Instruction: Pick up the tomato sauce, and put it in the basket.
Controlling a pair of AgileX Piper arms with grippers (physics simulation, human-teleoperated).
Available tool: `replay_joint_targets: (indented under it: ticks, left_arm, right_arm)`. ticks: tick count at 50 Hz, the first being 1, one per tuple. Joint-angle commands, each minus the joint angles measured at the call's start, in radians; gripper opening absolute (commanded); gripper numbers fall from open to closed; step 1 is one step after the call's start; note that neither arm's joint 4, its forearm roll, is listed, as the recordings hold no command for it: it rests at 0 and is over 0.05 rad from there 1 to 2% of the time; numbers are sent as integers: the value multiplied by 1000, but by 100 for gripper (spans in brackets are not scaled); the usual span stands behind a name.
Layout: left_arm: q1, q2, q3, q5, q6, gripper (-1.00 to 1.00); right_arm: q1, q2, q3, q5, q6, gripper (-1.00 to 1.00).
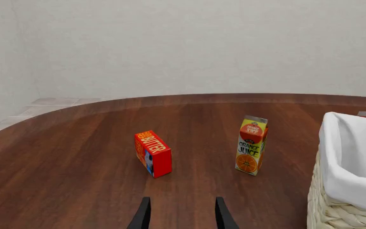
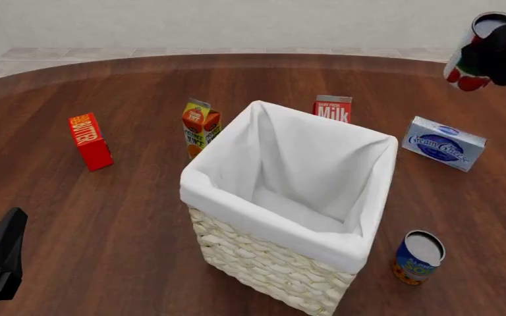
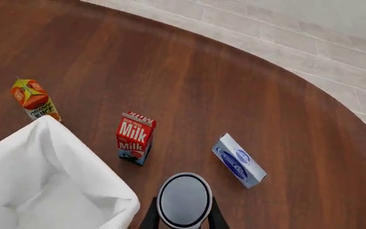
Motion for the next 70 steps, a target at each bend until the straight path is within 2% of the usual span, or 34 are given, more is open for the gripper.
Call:
replay_joint_targets:
  ticks: [1,6,10,13,16,18,19,23,43,57,70]
  left_arm:
    - [0,0,0,0,0,100]
    - [0,0,0,0,0,100]
    - [0,0,0,0,0,100]
    - [0,0,0,0,0,100]
    - [0,0,0,0,0,100]
    - [0,0,0,0,0,100]
    - [0,0,0,0,0,100]
    - [0,0,0,0,0,100]
    - [0,0,0,0,0,100]
    - [0,0,0,0,0,100]
    - [0,0,0,0,0,100]
  right_arm:
    - [46,-7,-58,49,-1,-100]
    - [92,-6,-63,55,-14,-100]
    - [131,-6,-81,57,12,-100]
    - [203,3,-92,63,53,-100]
    - [226,1,-95,51,24,-100]
    - [255,6,-96,54,69,-100]
    - [283,10,-92,52,65,-100]
    - [296,11,-97,49,86,-100]
    - [411,63,-104,16,113,-100]
    - [517,111,-105,-10,192,-100]
    - [559,171,-116,-33,197,-100]
